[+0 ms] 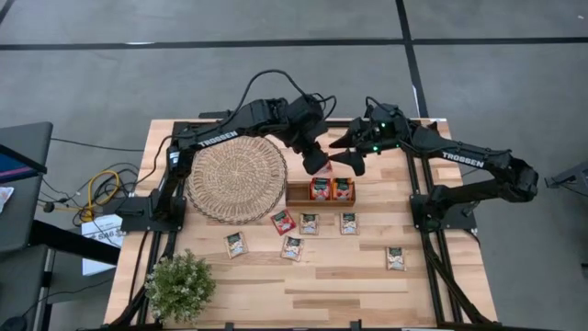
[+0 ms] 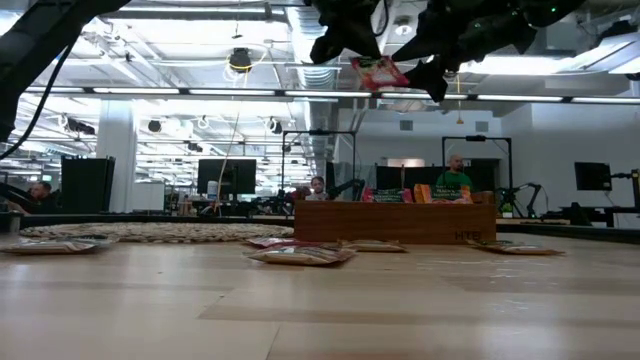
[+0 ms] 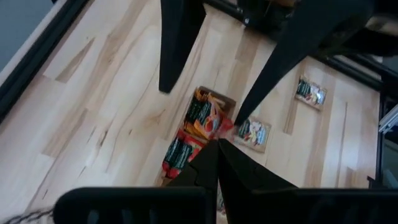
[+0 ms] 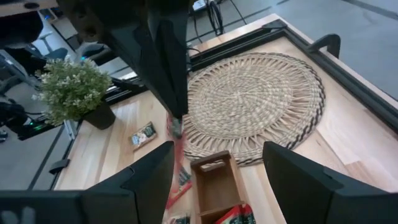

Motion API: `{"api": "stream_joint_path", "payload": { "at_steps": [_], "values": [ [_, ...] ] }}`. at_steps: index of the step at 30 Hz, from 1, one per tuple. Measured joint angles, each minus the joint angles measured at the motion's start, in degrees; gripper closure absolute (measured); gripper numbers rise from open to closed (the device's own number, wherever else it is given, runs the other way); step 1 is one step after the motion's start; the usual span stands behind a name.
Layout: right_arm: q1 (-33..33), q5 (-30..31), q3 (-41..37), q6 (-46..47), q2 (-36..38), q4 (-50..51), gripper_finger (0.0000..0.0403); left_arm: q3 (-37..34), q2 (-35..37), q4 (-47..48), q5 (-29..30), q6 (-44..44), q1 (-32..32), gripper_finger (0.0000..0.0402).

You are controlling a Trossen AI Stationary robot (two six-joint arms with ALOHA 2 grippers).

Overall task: Pick & Place Tea
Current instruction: Put the red tea bag into the middle section of the wooden organizer

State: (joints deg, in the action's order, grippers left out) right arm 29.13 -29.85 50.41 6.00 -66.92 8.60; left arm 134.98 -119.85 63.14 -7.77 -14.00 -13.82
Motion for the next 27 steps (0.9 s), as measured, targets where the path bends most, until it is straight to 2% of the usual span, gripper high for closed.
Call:
{"api": "stream_joint_path", "payload": {
  "at_steps": [10,16,22,27],
  "values": [
    [-0.30,-0.21,0.00,1.11,0.00,-0.07,0.0166,0.00,0.00,-2.03,0.00,-0.63,0.00,0.0401],
    [-1.44,-0.21,0.00,1.11,0.00,-0.87,0.0198,0.00,-0.01,-4.08,-1.30,-0.76,0.02,0.0401],
    [-2.12,-0.21,0.00,1.09,0.00,-0.92,0.0264,0.00,-0.02,-4.62,-2.10,-0.94,0.02,0.0401],
    [-2.12,-0.32,0.00,0.68,0.00,-1.01,0.0365,0.00,-0.04,-4.58,-2.08,-1.11,0.02,0.0401]
  ]
}}
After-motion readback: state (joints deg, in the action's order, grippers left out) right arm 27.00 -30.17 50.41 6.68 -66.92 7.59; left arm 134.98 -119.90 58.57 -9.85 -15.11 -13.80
